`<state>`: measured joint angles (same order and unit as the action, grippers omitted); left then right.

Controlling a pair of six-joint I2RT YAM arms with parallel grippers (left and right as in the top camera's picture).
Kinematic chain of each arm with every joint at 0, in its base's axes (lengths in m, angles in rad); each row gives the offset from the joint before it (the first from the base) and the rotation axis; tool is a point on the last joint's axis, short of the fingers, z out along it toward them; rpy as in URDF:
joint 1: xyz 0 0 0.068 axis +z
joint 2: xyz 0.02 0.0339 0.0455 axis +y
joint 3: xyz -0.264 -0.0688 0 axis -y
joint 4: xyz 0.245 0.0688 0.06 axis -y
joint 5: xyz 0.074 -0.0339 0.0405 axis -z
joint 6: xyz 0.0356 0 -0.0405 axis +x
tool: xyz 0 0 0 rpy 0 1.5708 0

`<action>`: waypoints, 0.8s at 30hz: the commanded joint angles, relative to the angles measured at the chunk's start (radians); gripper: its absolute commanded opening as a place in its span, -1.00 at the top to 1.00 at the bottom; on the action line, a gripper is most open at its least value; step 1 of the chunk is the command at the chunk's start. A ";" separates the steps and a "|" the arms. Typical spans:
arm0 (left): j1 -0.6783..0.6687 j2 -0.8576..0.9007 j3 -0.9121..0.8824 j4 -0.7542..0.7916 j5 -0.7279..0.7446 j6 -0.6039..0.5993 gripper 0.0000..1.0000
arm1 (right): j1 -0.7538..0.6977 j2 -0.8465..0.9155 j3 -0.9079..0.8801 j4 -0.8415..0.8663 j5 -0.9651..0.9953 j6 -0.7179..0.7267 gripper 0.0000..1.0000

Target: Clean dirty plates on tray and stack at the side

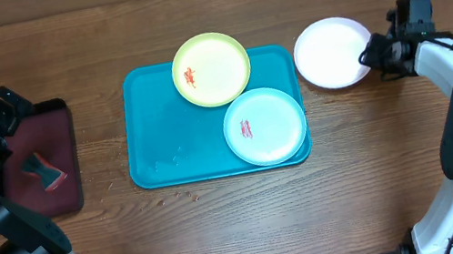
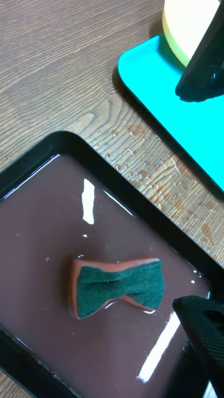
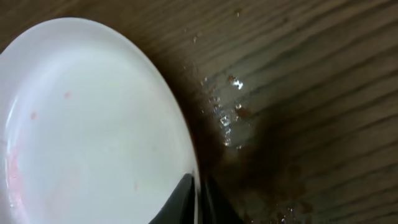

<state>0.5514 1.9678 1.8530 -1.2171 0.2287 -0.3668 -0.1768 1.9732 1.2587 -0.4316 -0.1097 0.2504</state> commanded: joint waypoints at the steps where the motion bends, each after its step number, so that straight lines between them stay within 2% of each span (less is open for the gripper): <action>1: -0.006 0.001 0.011 -0.002 0.008 0.000 -1.00 | -0.001 0.003 -0.008 0.016 -0.014 0.012 0.14; 3: -0.006 0.001 0.011 -0.002 0.008 0.000 -1.00 | -0.001 -0.002 0.000 0.004 -0.015 0.011 -0.08; 8: -0.006 0.001 0.011 -0.002 0.008 0.000 -1.00 | -0.001 -0.073 0.043 -0.049 -0.015 0.011 -0.22; 11: -0.006 0.001 0.011 -0.002 0.008 0.000 -0.99 | 0.019 -0.192 0.086 -0.085 -0.048 0.012 -0.29; 13: -0.006 0.001 0.011 -0.002 0.008 0.000 -1.00 | 0.053 -0.270 0.087 -0.051 -0.120 0.002 -0.40; 16: -0.006 0.001 0.011 -0.002 0.008 0.000 -0.99 | 0.122 -0.311 0.087 0.019 -0.236 -0.092 -0.57; 20: -0.006 0.001 0.011 -0.002 0.008 0.000 -1.00 | 0.247 -0.285 0.087 0.088 -0.196 -0.172 -0.63; 22: -0.006 0.001 0.011 -0.002 0.008 0.000 -1.00 | 0.363 -0.193 0.087 0.157 -0.090 -0.173 -0.65; 24: -0.006 0.001 0.011 -0.002 0.008 0.000 -0.99 | 0.407 -0.135 0.087 0.193 -0.029 -0.172 -0.72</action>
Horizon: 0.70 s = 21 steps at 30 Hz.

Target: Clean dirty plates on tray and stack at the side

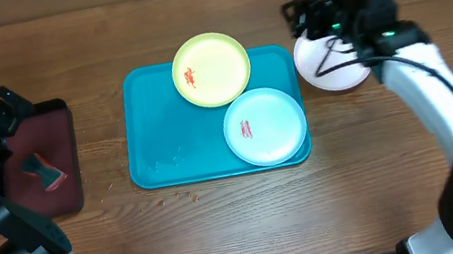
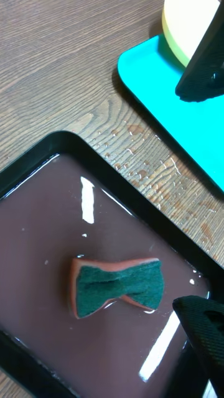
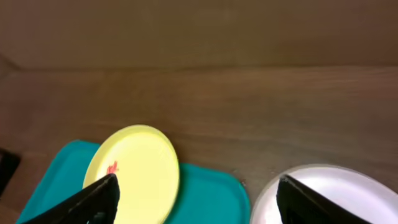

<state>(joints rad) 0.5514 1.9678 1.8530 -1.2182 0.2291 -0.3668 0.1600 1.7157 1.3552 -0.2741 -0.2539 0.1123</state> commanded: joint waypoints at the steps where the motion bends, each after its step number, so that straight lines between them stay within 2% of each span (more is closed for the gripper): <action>1: -0.006 0.001 0.011 -0.001 0.008 0.000 -0.99 | 0.090 0.152 -0.010 0.053 0.144 -0.030 -0.74; 6: -0.006 0.001 0.011 -0.001 0.008 0.000 -0.99 | 0.149 0.275 -0.010 0.154 0.185 0.027 -0.72; 15: -0.006 0.001 0.011 -0.001 0.008 0.000 -0.99 | 0.209 0.389 -0.010 0.248 0.183 0.045 -0.36; 20: -0.006 0.001 0.011 -0.001 0.008 0.000 -1.00 | 0.225 0.396 -0.010 0.241 0.186 0.045 0.02; 21: -0.006 0.001 0.011 -0.001 0.008 0.000 -0.99 | 0.227 0.399 -0.010 0.239 0.187 0.045 0.04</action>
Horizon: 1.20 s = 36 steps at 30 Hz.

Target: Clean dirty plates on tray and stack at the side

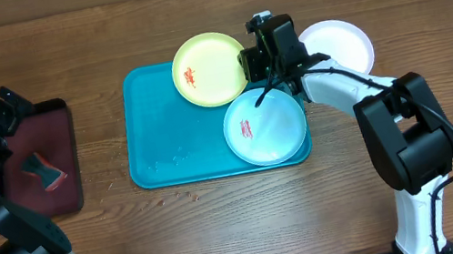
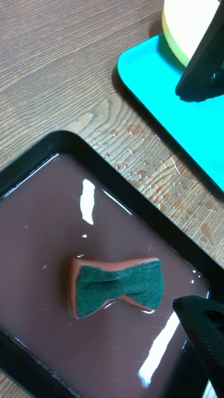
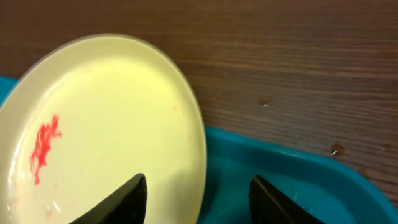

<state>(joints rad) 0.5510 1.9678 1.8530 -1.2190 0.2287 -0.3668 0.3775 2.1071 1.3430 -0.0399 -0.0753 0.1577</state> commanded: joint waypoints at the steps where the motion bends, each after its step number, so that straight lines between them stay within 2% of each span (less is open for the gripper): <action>1: -0.006 0.001 0.011 0.000 0.008 0.000 -1.00 | 0.011 0.014 0.003 0.006 0.008 0.000 0.04; 9: -0.006 0.001 0.011 0.000 0.008 0.000 -1.00 | 0.011 0.066 0.003 0.017 0.030 0.076 0.11; 11: -0.006 0.001 0.011 0.000 0.008 0.000 -1.00 | 0.011 0.066 0.003 0.027 0.030 0.078 0.19; 14: -0.006 0.001 0.011 0.000 0.008 0.000 -1.00 | 0.014 0.066 0.003 0.047 0.029 0.100 0.41; 16: -0.006 0.001 0.011 0.000 0.008 0.000 -1.00 | 0.020 0.065 0.003 0.053 0.021 0.122 0.63; 18: -0.006 0.001 0.011 0.000 0.008 0.000 -1.00 | 0.026 0.064 0.008 0.057 0.002 0.132 0.72; 28: -0.006 0.001 0.011 0.000 0.008 0.000 -1.00 | 0.092 0.007 0.058 -0.028 -0.091 0.136 0.85; 36: -0.006 0.001 0.011 0.000 0.008 0.000 -1.00 | 0.195 -0.058 0.059 -0.114 -0.091 0.161 0.85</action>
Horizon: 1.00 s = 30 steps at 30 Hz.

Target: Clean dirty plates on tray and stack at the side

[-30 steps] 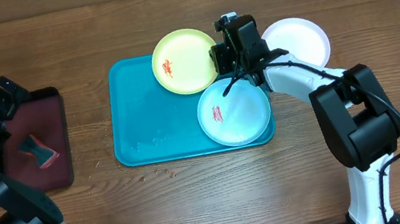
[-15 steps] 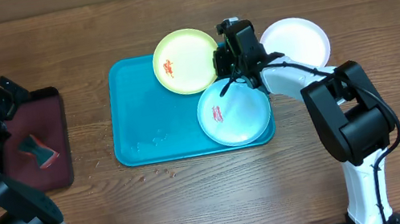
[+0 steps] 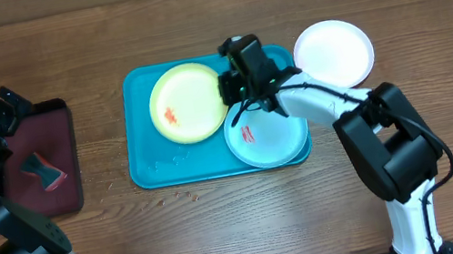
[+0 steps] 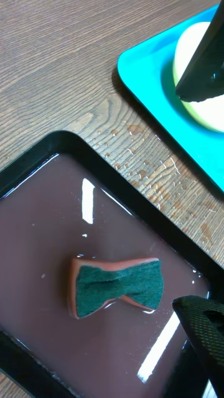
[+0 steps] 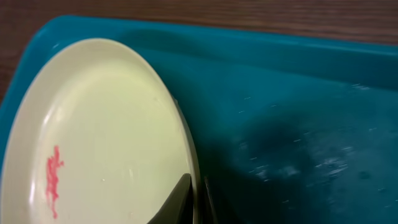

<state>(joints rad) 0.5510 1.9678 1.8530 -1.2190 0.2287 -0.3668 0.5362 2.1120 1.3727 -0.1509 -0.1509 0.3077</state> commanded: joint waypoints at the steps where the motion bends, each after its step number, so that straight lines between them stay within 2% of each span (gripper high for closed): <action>1: -0.006 0.001 0.011 0.000 0.008 0.000 -1.00 | 0.050 -0.063 0.029 -0.005 -0.014 0.011 0.85; 7: -0.006 0.001 0.011 0.000 0.008 0.000 -1.00 | 0.096 -0.060 0.029 -0.031 0.073 0.016 0.83; 14: -0.006 0.001 0.011 0.000 0.008 0.000 -0.99 | 0.098 -0.034 0.029 -0.119 0.109 0.193 0.85; 17: -0.006 0.001 0.011 0.000 0.008 0.000 -1.00 | 0.107 -0.030 0.029 -0.135 0.106 0.223 0.59; 26: -0.006 0.001 0.011 0.000 0.008 0.000 -1.00 | 0.103 -0.030 0.029 -0.036 0.142 -0.081 0.28; 30: -0.006 0.001 0.011 0.000 0.008 0.000 -1.00 | 0.101 -0.028 0.029 -0.010 0.138 -0.259 0.27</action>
<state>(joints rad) 0.5514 1.9678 1.8530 -1.2190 0.2287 -0.3668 0.6418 2.0880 1.3746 -0.1707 -0.0223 0.2314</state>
